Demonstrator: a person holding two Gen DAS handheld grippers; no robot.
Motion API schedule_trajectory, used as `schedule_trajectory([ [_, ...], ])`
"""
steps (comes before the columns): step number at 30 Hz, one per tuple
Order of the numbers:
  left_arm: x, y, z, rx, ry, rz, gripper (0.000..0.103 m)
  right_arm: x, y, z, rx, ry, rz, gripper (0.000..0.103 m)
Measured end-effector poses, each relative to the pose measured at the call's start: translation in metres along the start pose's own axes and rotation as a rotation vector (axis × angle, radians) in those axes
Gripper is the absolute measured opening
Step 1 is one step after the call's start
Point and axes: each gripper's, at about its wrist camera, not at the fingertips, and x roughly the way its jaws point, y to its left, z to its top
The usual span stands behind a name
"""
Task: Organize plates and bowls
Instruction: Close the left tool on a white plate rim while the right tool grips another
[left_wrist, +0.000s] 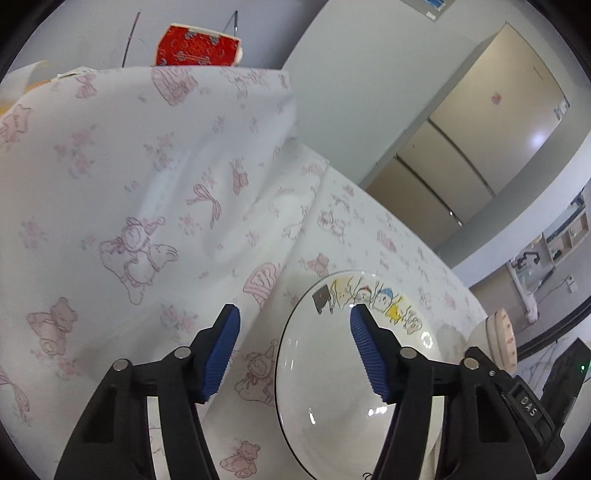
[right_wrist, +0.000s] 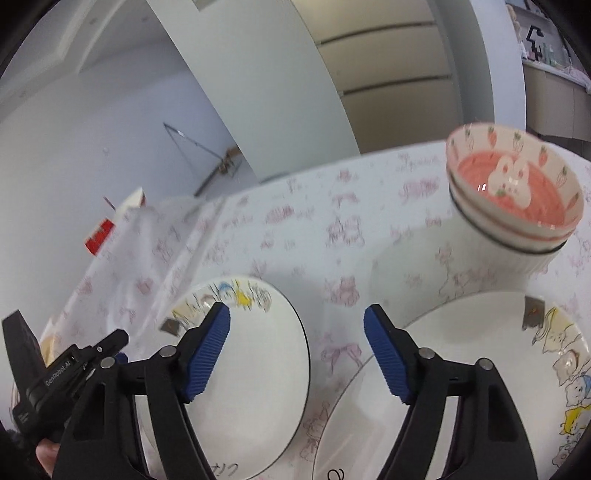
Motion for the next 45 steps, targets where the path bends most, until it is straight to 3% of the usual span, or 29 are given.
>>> schedule_trajectory([
  [4, 0.013, 0.004, -0.003, -0.030, 0.064, -0.025, 0.062, 0.016, -0.001, -0.006, 0.010, 0.064, -0.016, 0.052],
  [8, 0.018, 0.005, -0.006, -0.039, 0.087, -0.035, 0.061, 0.020, -0.001, -0.007, 0.014, 0.077, -0.026, 0.045],
  [10, 0.018, 0.004, -0.006, -0.035, 0.089, -0.046, 0.040, 0.022, -0.001, -0.008, 0.017, 0.094, -0.004, 0.040],
  [13, 0.022, 0.003, -0.008, -0.028, 0.105, -0.043, 0.037, 0.027, 0.001, -0.011, 0.010, 0.120, -0.001, 0.030],
  [17, 0.026, 0.001, -0.010, -0.015, 0.120, -0.034, 0.037, 0.031, 0.004, -0.012, -0.013, 0.127, -0.018, 0.025],
  [21, 0.031, 0.000, -0.012, -0.008, 0.142, -0.027, 0.027, 0.033, 0.004, -0.012, -0.004, 0.149, 0.022, 0.020],
  [26, 0.032, 0.000, -0.014, -0.008, 0.150, -0.016, 0.023, 0.035, 0.010, -0.013, -0.035, 0.148, -0.023, 0.015],
  [28, 0.032, 0.001, -0.014, -0.011, 0.147, 0.010, 0.015, 0.036, 0.009, -0.013, -0.036, 0.149, -0.041, 0.011],
  [35, 0.031, 0.003, -0.014, -0.020, 0.145, 0.002, 0.014, 0.034, 0.010, -0.014, -0.047, 0.144, -0.060, 0.011],
  [45, 0.011, -0.007, -0.010, 0.024, 0.082, -0.007, 0.014, 0.013, 0.016, -0.009, -0.041, 0.108, -0.050, 0.010],
])
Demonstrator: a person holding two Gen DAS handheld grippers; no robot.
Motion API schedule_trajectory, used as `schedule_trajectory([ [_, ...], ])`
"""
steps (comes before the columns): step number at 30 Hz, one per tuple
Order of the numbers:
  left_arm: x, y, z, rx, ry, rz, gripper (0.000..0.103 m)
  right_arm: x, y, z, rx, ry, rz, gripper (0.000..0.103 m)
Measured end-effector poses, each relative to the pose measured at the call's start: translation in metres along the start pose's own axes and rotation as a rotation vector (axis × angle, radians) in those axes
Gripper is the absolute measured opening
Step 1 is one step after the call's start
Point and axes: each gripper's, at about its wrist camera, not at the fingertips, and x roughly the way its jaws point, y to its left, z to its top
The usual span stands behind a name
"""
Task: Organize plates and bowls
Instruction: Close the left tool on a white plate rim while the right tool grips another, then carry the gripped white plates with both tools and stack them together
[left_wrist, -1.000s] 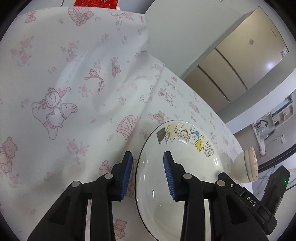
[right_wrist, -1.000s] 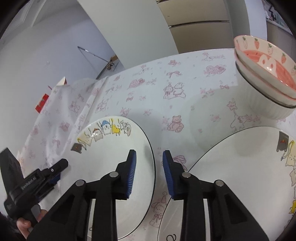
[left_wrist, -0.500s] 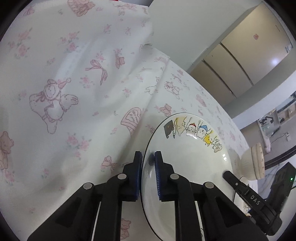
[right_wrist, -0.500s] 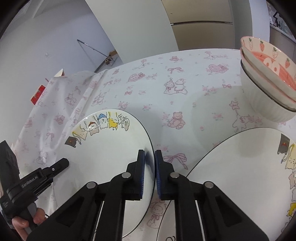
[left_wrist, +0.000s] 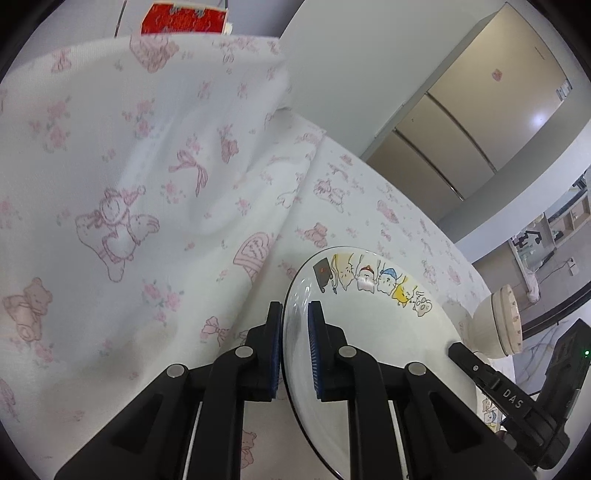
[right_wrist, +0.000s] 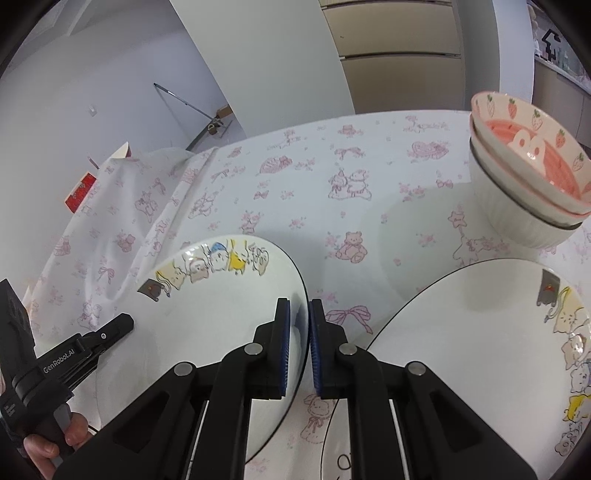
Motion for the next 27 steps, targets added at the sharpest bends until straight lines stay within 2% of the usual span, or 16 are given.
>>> schedule_trajectory([
  [13, -0.041, -0.016, 0.007, 0.026, -0.047, -0.057, 0.014, -0.046, 0.013, 0.008, -0.020, -0.077, -0.009, 0.010],
  [21, -0.091, -0.052, 0.005, 0.085, -0.111, -0.075, 0.014, -0.112, 0.022, 0.012, -0.059, -0.175, -0.015, 0.010],
  [27, -0.124, -0.093, -0.001, 0.132, -0.146, -0.140, 0.014, -0.166, 0.009, 0.012, -0.059, -0.249, -0.038, 0.010],
])
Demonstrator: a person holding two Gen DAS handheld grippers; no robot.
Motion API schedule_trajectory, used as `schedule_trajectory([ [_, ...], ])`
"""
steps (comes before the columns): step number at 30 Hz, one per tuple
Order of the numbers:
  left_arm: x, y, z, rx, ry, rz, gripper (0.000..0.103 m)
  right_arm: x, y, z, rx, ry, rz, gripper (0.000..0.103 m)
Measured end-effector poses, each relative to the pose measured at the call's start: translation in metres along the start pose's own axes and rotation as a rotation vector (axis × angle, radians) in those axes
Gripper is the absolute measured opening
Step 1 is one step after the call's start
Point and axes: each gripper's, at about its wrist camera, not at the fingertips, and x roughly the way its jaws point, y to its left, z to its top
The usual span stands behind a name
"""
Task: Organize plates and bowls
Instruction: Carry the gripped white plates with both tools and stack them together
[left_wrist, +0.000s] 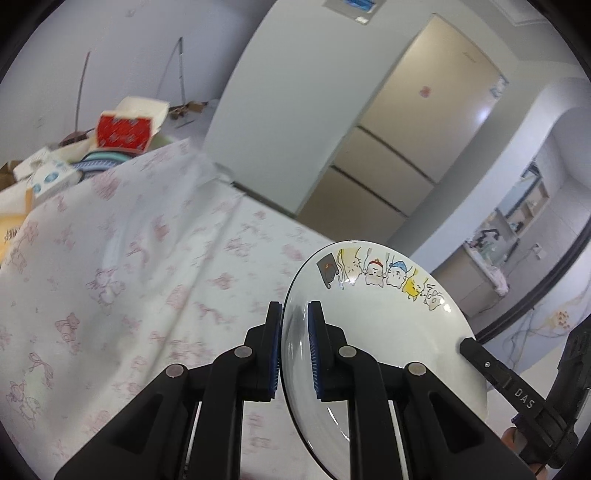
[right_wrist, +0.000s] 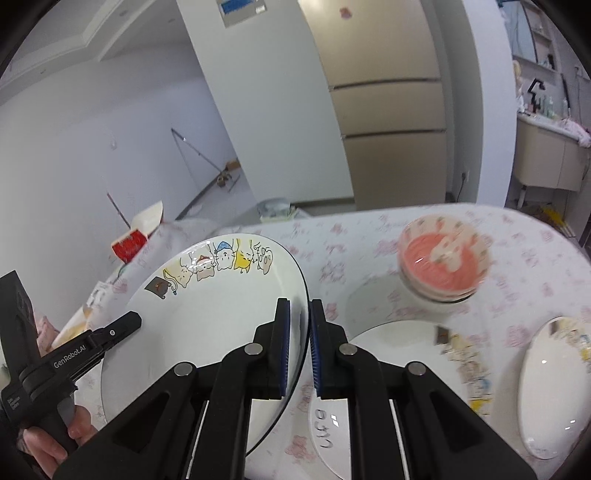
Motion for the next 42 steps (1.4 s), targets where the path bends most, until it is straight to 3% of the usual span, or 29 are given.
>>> schedule_trajectory([
  [6, -0.004, -0.046, -0.006, 0.064, 0.013, -0.036, 0.014, -0.036, -0.029, 0.000, 0.035, -0.044, -0.040, 0.010],
  [14, 0.024, -0.082, -0.037, 0.104, 0.088, -0.078, 0.014, -0.059, -0.074, -0.014, 0.074, -0.049, -0.123, 0.010],
  [20, 0.052, -0.098, -0.057, 0.154, 0.143, -0.063, 0.014, -0.049, -0.104, -0.030, 0.105, -0.016, -0.162, 0.010],
  [25, 0.075, -0.099, -0.069, 0.169, 0.191, -0.054, 0.014, -0.033, -0.131, -0.043, 0.165, 0.019, -0.139, 0.010],
  [34, 0.107, -0.087, -0.091, 0.179, 0.253, -0.018, 0.014, -0.011, -0.142, -0.060, 0.179, 0.055, -0.151, 0.010],
  [42, 0.110, -0.084, -0.096, 0.196, 0.260, -0.015, 0.014, 0.014, -0.155, -0.075, 0.207, 0.097, -0.130, 0.013],
])
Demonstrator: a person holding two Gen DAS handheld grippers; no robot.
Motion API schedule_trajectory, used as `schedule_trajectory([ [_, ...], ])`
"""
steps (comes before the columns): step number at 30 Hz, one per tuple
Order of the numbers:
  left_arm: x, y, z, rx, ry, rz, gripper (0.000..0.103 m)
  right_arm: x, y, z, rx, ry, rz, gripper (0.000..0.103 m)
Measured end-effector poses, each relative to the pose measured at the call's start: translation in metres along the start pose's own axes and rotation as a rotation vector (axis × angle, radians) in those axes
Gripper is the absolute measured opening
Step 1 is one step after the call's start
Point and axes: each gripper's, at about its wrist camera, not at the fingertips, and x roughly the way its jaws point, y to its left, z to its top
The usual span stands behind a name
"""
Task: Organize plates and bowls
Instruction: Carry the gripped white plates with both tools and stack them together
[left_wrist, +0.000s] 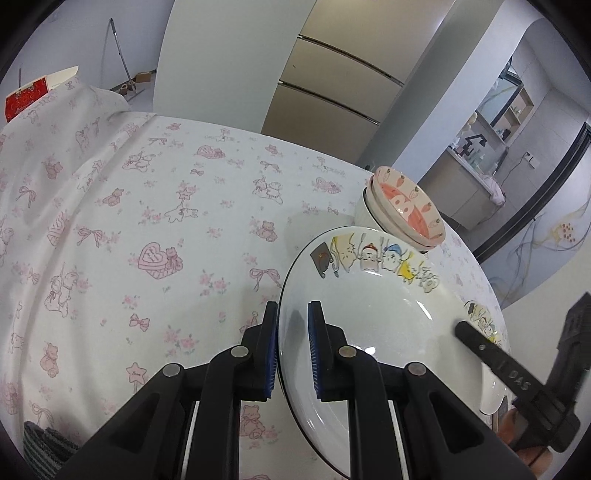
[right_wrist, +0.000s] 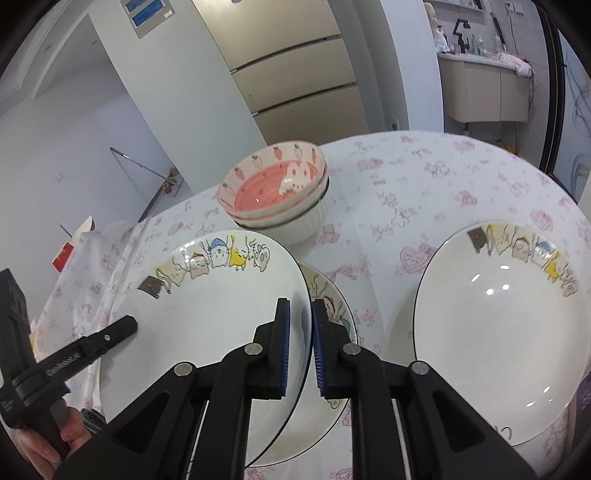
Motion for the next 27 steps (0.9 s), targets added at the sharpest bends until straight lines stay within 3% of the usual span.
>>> schedule_trajectory([
  [14, 0.008, 0.004, -0.004, 0.024, 0.009, 0.030, 0.014, 0.015, 0.006, -0.012, -0.040, 0.027, -0.039, 0.013],
  [18, 0.012, 0.010, -0.004, -0.003, 0.027, 0.002, 0.014, 0.019, 0.005, -0.014, -0.052, 0.038, -0.041, 0.013],
  [27, 0.014, 0.007, -0.007, 0.022, 0.014, 0.046, 0.015, 0.026, 0.005, -0.020, -0.063, 0.063, -0.049, 0.014],
])
